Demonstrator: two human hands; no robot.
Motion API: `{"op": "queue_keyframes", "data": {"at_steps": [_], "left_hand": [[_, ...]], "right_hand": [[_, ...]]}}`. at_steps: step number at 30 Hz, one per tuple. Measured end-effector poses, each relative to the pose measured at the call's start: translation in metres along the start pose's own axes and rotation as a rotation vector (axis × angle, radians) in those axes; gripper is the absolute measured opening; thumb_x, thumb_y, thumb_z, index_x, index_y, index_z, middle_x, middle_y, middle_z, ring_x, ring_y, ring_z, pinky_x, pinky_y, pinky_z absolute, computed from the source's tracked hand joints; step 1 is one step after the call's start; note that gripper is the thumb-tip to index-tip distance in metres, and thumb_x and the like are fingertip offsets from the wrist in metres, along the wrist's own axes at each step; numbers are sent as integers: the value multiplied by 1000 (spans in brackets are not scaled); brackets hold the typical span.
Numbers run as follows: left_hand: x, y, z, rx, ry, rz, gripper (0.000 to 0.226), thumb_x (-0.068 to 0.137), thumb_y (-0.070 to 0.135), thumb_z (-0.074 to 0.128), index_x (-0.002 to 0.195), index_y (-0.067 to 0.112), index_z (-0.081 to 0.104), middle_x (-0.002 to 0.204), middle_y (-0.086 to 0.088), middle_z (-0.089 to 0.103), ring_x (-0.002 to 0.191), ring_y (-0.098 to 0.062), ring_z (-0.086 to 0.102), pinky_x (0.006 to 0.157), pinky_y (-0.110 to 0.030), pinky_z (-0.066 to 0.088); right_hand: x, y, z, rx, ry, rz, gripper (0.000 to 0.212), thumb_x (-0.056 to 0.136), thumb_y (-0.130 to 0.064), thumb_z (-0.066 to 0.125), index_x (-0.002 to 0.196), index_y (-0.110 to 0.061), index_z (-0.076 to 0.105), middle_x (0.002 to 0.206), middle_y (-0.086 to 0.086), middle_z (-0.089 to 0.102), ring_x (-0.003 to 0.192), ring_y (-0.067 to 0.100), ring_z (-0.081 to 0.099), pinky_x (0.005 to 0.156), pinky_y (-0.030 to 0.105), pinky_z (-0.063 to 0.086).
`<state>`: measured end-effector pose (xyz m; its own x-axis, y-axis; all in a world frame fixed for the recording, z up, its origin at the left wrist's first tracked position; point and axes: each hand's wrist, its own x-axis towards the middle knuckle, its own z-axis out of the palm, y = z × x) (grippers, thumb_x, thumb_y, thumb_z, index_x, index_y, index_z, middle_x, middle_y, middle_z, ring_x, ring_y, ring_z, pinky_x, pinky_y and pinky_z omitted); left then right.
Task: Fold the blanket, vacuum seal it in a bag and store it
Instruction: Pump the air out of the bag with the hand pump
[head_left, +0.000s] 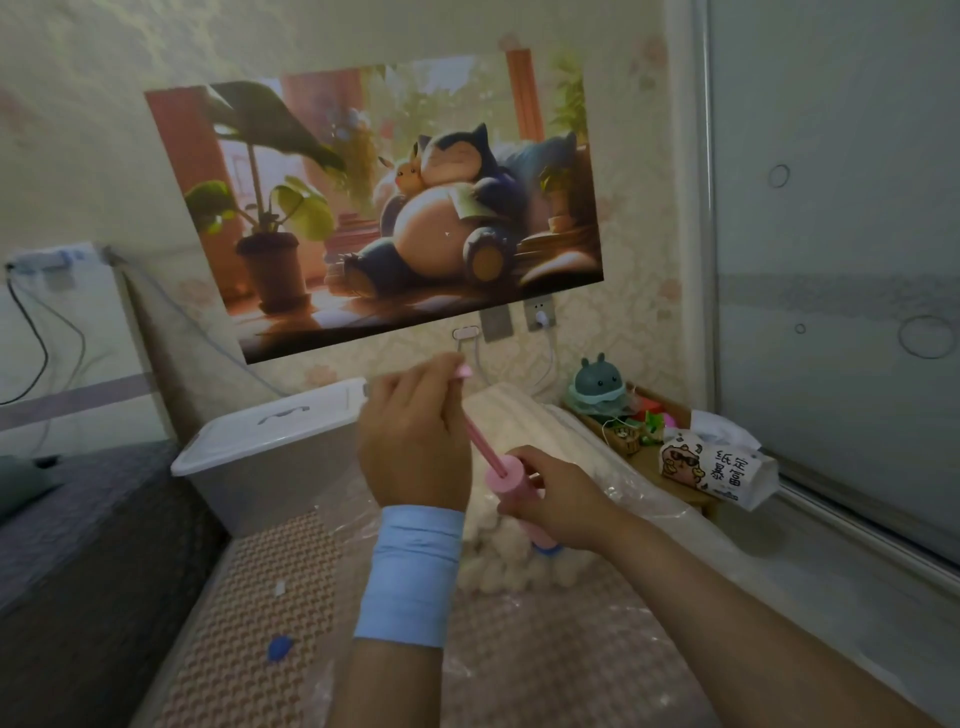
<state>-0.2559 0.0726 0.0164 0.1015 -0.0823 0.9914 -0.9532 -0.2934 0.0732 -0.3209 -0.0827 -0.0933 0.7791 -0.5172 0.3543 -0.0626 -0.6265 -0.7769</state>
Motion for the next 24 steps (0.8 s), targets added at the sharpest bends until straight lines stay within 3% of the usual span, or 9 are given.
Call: {"op": "queue_keyframes", "data": {"at_steps": [2, 4, 8, 9, 11, 16, 19, 21, 24], "left_hand": [[6, -2, -2, -69, 98, 25, 17, 94, 15, 60, 103, 13, 73, 96, 2, 72, 88, -17, 57, 81, -22, 42], [-10, -9, 10, -93, 1, -13, 17, 93, 14, 61, 105, 14, 73, 98, 1, 71, 90, -17, 57, 84, -23, 44], [-54, -12, 33, -165, -675, -303, 23, 93, 29, 55, 110, 32, 71, 107, 2, 70, 101, -21, 61, 85, -34, 49], [-55, -11, 34, -138, -760, -330, 24, 94, 32, 53, 111, 35, 69, 108, 2, 69, 102, -21, 61, 85, -33, 49], [-41, -9, 29, -85, -698, -270, 24, 95, 31, 52, 110, 34, 69, 103, -1, 69, 95, -24, 63, 80, -33, 50], [14, -5, -9, -23, -61, -62, 19, 95, 22, 57, 107, 21, 71, 98, 3, 70, 89, -19, 59, 78, -20, 40], [10, -4, -5, -63, -58, -51, 20, 94, 20, 57, 108, 18, 72, 100, 3, 71, 91, -19, 58, 80, -17, 35], [-13, -7, 10, -77, -230, -145, 22, 95, 21, 56, 111, 21, 71, 101, 1, 70, 93, -23, 59, 81, -25, 41], [-47, -11, 29, -105, -765, -344, 25, 96, 33, 51, 114, 35, 67, 111, 1, 69, 100, -23, 61, 84, -32, 49]], "right_hand": [[0, 0, 0, -19, -10, -12, 42, 77, -37, 80, 112, -41, 56, 107, -16, 67, 96, 3, 63, 85, 33, 55], [-1, 0, 1, -40, -19, -19, 43, 77, -37, 80, 112, -41, 56, 107, -16, 67, 96, 3, 62, 84, 32, 54], [-2, -2, 6, -75, 8, -26, 38, 82, -42, 73, 116, -38, 56, 103, -12, 69, 93, 9, 64, 81, 37, 55], [-2, -3, 7, -72, 14, -26, 36, 84, -44, 70, 117, -38, 55, 102, -12, 70, 92, 9, 65, 81, 39, 55], [-3, -4, 6, -62, 17, -20, 40, 84, -42, 71, 119, -37, 54, 104, -11, 70, 94, 10, 65, 83, 39, 55], [-2, -3, 4, -55, 10, -31, 43, 81, -39, 77, 117, -38, 54, 107, -13, 68, 96, 8, 63, 85, 35, 54], [-1, -1, 5, -74, -7, -40, 45, 81, -38, 78, 118, -37, 54, 107, -13, 68, 93, 6, 63, 83, 31, 53], [-1, -1, 6, -73, -9, -26, 46, 81, -37, 78, 121, -36, 54, 108, -12, 68, 94, 8, 63, 83, 32, 52], [-3, -3, 9, -85, 11, -22, 38, 86, -41, 69, 120, -36, 54, 105, -11, 70, 94, 11, 64, 82, 35, 54]]}}
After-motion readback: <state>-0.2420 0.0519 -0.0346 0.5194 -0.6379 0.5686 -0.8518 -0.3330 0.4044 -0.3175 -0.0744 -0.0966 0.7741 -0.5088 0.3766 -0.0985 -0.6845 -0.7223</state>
